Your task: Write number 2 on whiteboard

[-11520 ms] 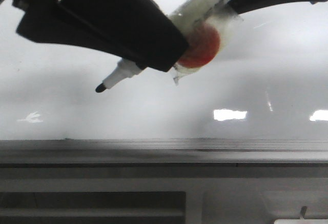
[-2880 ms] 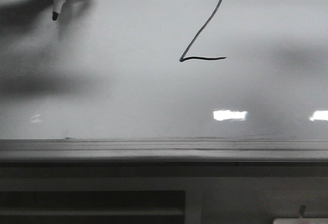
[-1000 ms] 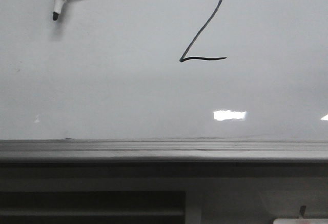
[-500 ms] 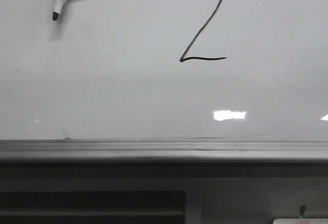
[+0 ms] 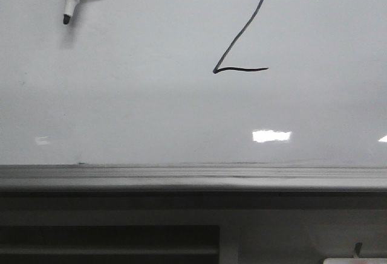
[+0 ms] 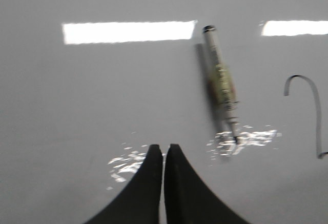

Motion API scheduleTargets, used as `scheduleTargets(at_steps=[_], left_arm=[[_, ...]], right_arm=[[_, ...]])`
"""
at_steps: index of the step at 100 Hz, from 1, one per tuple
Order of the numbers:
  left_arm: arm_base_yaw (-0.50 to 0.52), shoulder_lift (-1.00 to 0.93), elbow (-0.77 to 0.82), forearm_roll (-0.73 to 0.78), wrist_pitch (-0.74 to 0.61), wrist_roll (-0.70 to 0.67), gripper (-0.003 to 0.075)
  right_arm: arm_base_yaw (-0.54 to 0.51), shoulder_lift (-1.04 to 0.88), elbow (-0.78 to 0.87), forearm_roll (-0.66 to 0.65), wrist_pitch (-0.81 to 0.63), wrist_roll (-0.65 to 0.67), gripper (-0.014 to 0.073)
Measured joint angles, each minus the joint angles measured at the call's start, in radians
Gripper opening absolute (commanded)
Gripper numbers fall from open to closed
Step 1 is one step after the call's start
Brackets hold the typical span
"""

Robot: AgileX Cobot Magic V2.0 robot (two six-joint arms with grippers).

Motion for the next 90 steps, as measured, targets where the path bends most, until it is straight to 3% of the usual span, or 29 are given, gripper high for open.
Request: scheduleTargets(at_steps=[15,42,63,90], left_arm=[[0.189,-0.033,0.009,0.218,0.063,-0.197,-0.0020],[0.367,-0.120,0.089,0.298,0.113,-0.241,-0.0020],[0.441,-0.128,0.096,0.313,0.145,-0.255,-0.0020],[0.442,-0.128,0.096,0.335,0.147,-0.259,-0.0020]], right_arm=[[0.000,0.000,0.002,0.000,0.000,0.000,-0.0053],[0.000,0.000,0.002,0.000,0.000,0.000,-0.0053],[0.000,0.000,0.002,0.000,0.000,0.000,-0.0053],[0.000,0.000,0.002,0.000,0.000,0.000,-0.0053]])
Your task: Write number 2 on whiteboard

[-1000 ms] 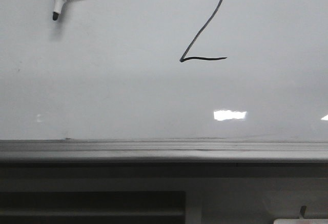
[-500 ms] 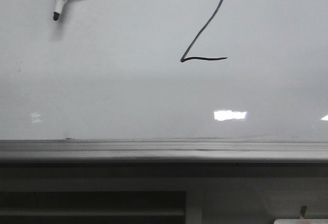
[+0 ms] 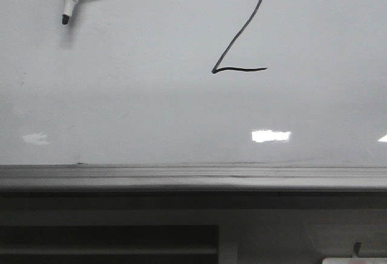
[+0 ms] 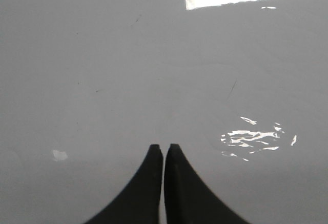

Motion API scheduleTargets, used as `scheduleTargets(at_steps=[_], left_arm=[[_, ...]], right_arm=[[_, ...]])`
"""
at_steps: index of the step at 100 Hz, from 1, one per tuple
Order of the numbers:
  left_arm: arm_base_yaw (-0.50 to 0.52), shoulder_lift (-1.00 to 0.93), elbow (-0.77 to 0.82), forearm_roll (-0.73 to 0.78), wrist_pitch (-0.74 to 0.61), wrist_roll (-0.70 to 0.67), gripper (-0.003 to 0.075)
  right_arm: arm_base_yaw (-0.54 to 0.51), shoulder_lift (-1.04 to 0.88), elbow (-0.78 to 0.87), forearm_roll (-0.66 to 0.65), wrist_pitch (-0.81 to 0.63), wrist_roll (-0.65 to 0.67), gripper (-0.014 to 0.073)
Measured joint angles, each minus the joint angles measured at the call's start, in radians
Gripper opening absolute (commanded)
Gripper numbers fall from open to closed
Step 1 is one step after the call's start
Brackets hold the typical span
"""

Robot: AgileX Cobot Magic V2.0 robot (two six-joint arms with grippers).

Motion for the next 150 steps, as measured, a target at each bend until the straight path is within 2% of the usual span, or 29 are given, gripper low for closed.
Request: scheduleTargets(at_steps=[75,96,101,106,110,120,127,137,150], left_arm=[[0.000,0.000,0.000,0.000,0.000,-0.002,-0.0020],[0.000,0.000,0.000,0.000,0.000,-0.002,-0.0020],[0.000,0.000,0.000,0.000,0.000,-0.002,-0.0020],[0.000,0.000,0.000,0.000,0.000,-0.002,-0.0020],[0.000,0.000,0.000,0.000,0.000,-0.002,-0.0020],[0.000,0.000,0.000,0.000,0.000,-0.002,-0.0020],[0.000,0.000,0.000,0.000,0.000,-0.002,-0.0020],[0.000,0.000,0.000,0.000,0.000,-0.002,-0.0020],[0.000,0.000,0.000,0.000,0.000,-0.002,-0.0020]], right_arm=[[0.000,0.000,0.000,0.000,-0.003,0.000,-0.0053],[0.000,0.000,0.000,-0.022,-0.096,0.000,-0.0053],[-0.002,0.000,0.000,-0.070,-0.133,0.023,-0.0053],[-0.005,0.000,0.000,-0.182,-0.167,0.091,-0.0053],[-0.011,0.000,0.002,-0.279,-0.187,0.189,-0.0053],[-0.032,0.000,0.011,-0.613,-0.220,0.477,-0.0053],[-0.055,0.000,0.020,-0.783,-0.232,0.634,-0.0053],[-0.100,0.000,0.052,-0.903,-0.283,0.726,-0.0053],[-0.183,0.000,0.105,-0.961,-0.329,0.768,-0.0053]])
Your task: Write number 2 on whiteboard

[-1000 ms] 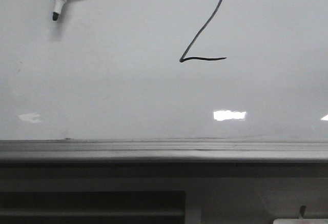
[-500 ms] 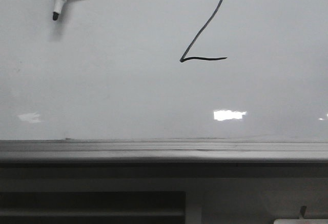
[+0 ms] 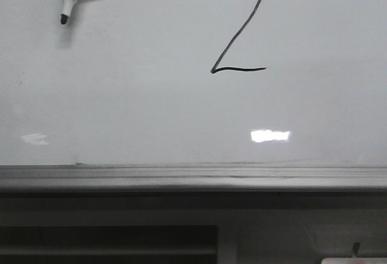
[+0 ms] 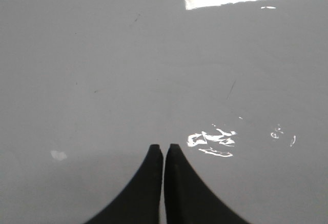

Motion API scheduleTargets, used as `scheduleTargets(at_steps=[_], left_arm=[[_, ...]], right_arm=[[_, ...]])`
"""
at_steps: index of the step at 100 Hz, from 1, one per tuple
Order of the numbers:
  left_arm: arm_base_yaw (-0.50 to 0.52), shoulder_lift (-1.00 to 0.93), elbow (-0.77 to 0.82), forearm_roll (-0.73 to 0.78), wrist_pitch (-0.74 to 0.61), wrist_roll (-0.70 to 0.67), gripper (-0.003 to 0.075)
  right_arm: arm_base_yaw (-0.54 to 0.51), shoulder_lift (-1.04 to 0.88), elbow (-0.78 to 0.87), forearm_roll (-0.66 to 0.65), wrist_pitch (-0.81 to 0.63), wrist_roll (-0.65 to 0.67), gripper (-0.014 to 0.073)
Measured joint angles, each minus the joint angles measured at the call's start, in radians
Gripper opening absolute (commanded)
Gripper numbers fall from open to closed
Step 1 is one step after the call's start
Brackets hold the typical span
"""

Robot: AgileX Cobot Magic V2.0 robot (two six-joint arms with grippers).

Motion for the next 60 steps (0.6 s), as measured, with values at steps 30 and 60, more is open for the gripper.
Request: scheduleTargets(at_steps=[30,60], left_arm=[[0.000,0.000,0.000,0.000,0.000,0.000,-0.0020],[0.000,0.000,0.000,0.000,0.000,0.000,-0.0020]], right_arm=[[-0.047,0.000,0.055,-0.101,-0.034,0.112,-0.0053],[-0.047,0.000,0.055,-0.140,-0.034,0.121,-0.0053]])
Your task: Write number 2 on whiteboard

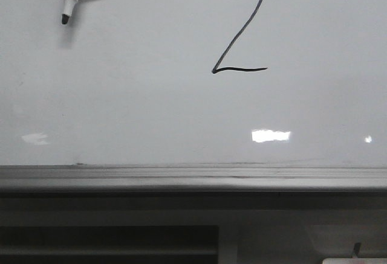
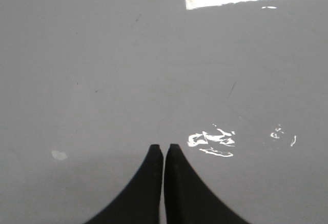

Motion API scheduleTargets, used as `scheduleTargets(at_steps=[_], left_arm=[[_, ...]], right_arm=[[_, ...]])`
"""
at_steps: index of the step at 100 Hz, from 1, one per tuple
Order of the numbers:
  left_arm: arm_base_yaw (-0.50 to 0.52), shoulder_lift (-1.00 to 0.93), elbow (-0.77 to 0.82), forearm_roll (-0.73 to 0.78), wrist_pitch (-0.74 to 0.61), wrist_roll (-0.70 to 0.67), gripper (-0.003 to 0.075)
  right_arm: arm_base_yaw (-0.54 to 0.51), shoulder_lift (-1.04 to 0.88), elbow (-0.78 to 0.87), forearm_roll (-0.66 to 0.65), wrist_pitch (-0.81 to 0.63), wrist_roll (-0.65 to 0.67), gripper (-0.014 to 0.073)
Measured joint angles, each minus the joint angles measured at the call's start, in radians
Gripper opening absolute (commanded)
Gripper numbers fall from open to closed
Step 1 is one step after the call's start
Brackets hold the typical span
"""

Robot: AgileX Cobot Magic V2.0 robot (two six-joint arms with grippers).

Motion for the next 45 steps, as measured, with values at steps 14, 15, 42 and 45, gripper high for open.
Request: scheduleTargets(at_steps=[14,15,42,45], left_arm=[[0.000,0.000,0.000,0.000,0.000,0.000,-0.0020],[0.000,0.000,0.000,0.000,0.000,0.000,-0.0020],[0.000,0.000,0.000,0.000,0.000,0.000,-0.0020],[0.000,0.000,0.000,0.000,0.000,0.000,-0.0020]], right_arm=[[0.000,0.000,0.000,-0.002,-0.002,0.000,-0.0053],[0.000,0.000,0.000,-0.002,-0.002,0.000,-0.0053],[0.000,0.000,0.000,-0.005,-0.002,0.000,-0.0053],[0.000,0.000,0.000,-0.005,-0.002,0.000,-0.0053]])
